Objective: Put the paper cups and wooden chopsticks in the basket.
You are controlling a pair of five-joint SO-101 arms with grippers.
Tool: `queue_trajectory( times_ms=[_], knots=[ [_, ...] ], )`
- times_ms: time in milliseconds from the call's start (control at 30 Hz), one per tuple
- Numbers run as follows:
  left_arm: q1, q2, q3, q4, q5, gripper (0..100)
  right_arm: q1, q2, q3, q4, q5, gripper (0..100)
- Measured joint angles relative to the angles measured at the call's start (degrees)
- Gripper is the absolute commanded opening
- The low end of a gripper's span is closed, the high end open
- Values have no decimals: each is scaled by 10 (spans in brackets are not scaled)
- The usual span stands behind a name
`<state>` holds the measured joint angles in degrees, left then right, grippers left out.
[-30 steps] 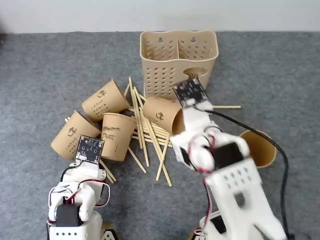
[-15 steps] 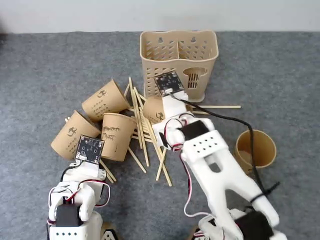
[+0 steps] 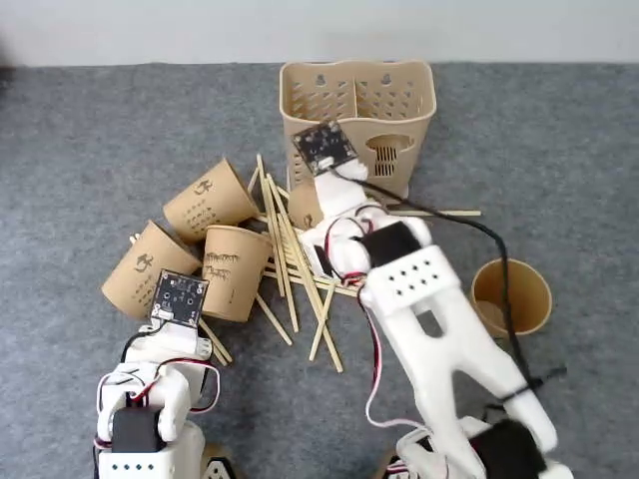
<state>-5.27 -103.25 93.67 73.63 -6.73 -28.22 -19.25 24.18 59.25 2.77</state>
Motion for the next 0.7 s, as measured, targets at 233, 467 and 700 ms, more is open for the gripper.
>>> queue_trajectory(
  times_ms=[233,467,700],
  knots=[
    [0,0,0,0,0,49,12,-71,-97,158,108,9],
    [0,0,0,0,0,49,116,-77,-255,364,218,9],
    [0,0,0,0,0,49,239,-78,-331,411,314,9]
  ],
)
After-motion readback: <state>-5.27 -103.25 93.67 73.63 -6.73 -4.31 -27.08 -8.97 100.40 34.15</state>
